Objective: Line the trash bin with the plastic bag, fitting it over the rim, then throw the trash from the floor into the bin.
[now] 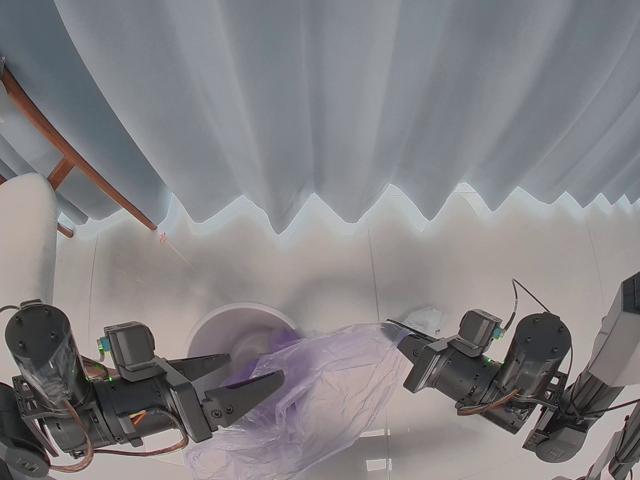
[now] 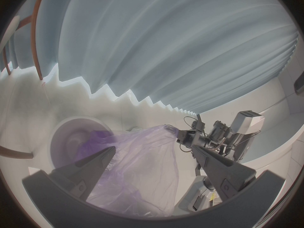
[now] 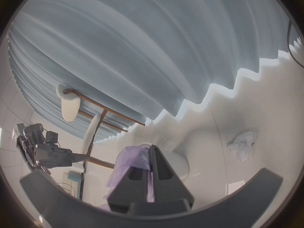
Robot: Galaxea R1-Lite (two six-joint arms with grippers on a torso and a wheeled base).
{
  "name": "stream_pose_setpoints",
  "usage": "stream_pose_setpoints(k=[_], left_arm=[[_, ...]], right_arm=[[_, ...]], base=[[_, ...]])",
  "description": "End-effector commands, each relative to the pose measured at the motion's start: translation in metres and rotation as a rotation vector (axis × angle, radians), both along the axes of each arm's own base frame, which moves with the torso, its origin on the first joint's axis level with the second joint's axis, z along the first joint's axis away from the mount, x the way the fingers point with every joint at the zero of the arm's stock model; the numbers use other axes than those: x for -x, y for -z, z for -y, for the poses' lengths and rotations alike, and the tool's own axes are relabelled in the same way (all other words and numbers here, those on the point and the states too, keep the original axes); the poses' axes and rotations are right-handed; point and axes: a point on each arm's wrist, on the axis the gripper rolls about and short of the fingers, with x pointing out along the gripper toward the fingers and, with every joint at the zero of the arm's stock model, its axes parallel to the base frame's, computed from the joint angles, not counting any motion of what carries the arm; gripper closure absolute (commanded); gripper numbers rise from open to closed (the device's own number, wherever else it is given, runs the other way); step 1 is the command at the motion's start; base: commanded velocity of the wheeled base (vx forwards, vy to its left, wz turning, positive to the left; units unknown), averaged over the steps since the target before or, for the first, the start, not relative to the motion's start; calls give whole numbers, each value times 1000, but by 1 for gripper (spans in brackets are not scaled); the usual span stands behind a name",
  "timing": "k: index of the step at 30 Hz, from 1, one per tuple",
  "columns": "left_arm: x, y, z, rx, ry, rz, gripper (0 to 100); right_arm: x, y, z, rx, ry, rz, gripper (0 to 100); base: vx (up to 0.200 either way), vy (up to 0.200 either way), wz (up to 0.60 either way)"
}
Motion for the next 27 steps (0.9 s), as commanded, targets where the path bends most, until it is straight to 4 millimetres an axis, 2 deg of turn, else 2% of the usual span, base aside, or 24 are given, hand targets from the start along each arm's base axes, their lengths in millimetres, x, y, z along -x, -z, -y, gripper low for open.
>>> stream_pose_setpoints(k=[1,13,21,27], left_arm=[[5,-3,-3,17,17,11,0],[0,14,0,-25,9,-68,0],[-2,15,0,36,6,-155,0],[-13,31,3,-4,-1,-218,0]], right_arm=[[-1,-2,0,-13,4,15,100],[-1,-5,1,-7,5,37,100],[-1,-3,1,2,5,30,100],[1,-1,0,21,-6,35,100]], base=[[0,0,0],[0,0,0],[0,0,0],[0,0,0]])
